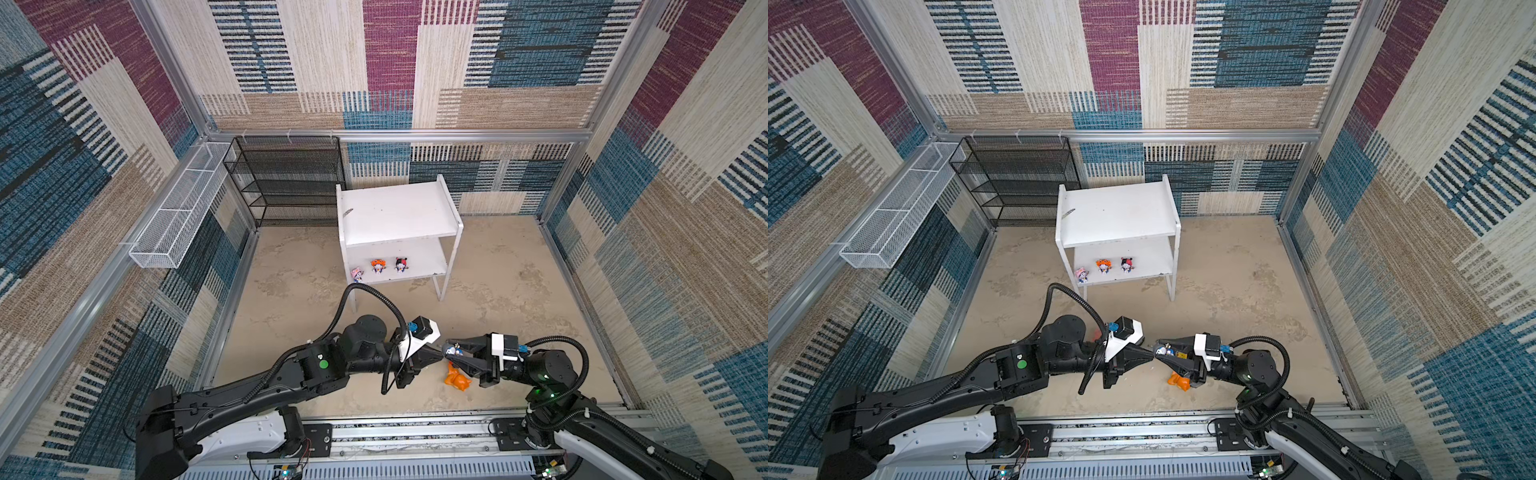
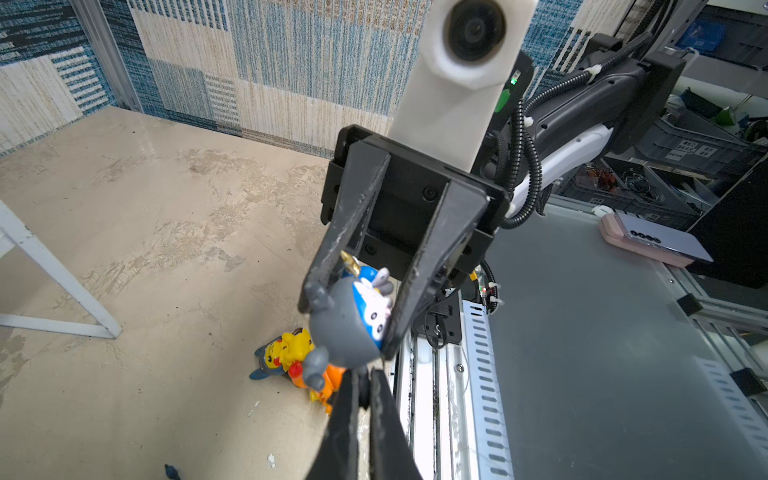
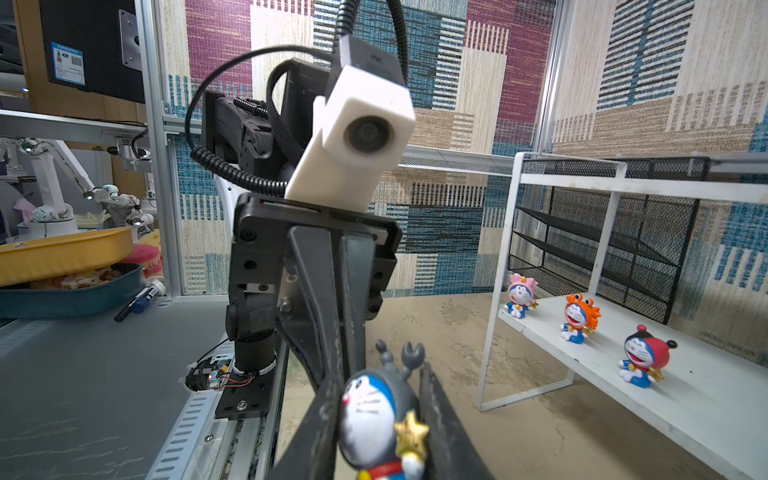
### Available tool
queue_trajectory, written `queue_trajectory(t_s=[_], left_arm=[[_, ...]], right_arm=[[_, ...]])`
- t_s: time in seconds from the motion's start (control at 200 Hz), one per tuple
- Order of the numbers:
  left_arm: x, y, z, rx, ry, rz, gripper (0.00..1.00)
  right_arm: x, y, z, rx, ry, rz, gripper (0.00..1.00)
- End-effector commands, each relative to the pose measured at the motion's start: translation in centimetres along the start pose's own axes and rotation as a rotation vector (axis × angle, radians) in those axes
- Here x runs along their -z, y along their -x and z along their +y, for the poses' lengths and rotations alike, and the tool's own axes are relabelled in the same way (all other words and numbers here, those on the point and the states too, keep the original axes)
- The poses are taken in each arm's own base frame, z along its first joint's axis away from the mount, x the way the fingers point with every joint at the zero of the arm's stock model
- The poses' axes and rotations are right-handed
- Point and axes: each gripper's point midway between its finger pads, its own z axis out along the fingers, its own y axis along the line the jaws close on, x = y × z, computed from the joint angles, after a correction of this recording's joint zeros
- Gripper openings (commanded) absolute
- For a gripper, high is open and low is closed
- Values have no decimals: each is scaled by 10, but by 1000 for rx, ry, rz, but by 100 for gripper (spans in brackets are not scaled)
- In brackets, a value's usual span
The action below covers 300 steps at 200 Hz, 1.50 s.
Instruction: Place and organize the plastic toys onto the shelf
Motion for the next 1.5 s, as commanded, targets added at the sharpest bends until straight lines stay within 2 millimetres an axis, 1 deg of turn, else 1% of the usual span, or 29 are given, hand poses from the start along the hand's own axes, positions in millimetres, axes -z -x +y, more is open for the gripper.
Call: queue_trajectory(t_s=[0.0, 0.065, 0.115, 0.175, 0.27, 0.281, 0.306, 0.411, 0.546, 0.606, 0.686, 0.736, 0.822, 0.917, 1.082, 1.182, 1.322, 1.498], left_arm=[[4, 13, -5, -42, -18, -41, 0], [9, 12, -2, -54, 8, -22, 0], [14, 12, 0, -74, 35, 8, 0], [24, 8, 5, -107, 77, 69, 0], [41, 2, 14, -148, 148, 191, 0], [44, 1, 15, -152, 155, 206, 0], [50, -4, 16, -155, 170, 249, 0], [72, -10, 22, -173, 231, 346, 0], [92, -24, 26, -198, 268, 420, 0], [97, -28, 26, -211, 275, 436, 0], [102, -33, 25, -233, 268, 444, 0], [104, -36, 25, -241, 269, 448, 0], [106, -40, 24, -251, 254, 449, 0], [107, -43, 21, -254, 231, 448, 0], [104, -46, 18, -248, 200, 441, 0], [101, -49, 14, -244, 169, 440, 0], [100, -52, 15, -241, 163, 441, 0], [99, -54, 16, -230, 155, 441, 0]], right_arm=[[-2, 1, 0, -9, 4, 4, 26], [-3, -2, 0, -19, 7, 27, 32], [-5, -6, 0, -32, 13, 54, 44], [-7, -14, -1, -57, 22, 101, 62], [-10, -25, -4, -126, 14, 154, 99], [-10, -25, -5, -133, 11, 152, 100], [-12, -26, -7, -151, 5, 155, 100], [-21, -34, -20, -240, -37, 206, 99], [-36, -45, -27, -312, -19, 299, 100], [-42, -49, -25, -318, 19, 331, 100], [-48, -50, -9, -288, 161, 364, 100], [-50, -50, -1, -283, 230, 378, 99], [-54, -50, 7, -275, 292, 394, 100], [-60, -50, 14, -264, 328, 404, 97], [-76, -61, 24, -270, 377, 473, 90], [-87, -65, 24, -266, 366, 486, 84], [-97, -63, 26, -250, 383, 476, 78], [-105, -67, 30, -253, 411, 503, 62]])
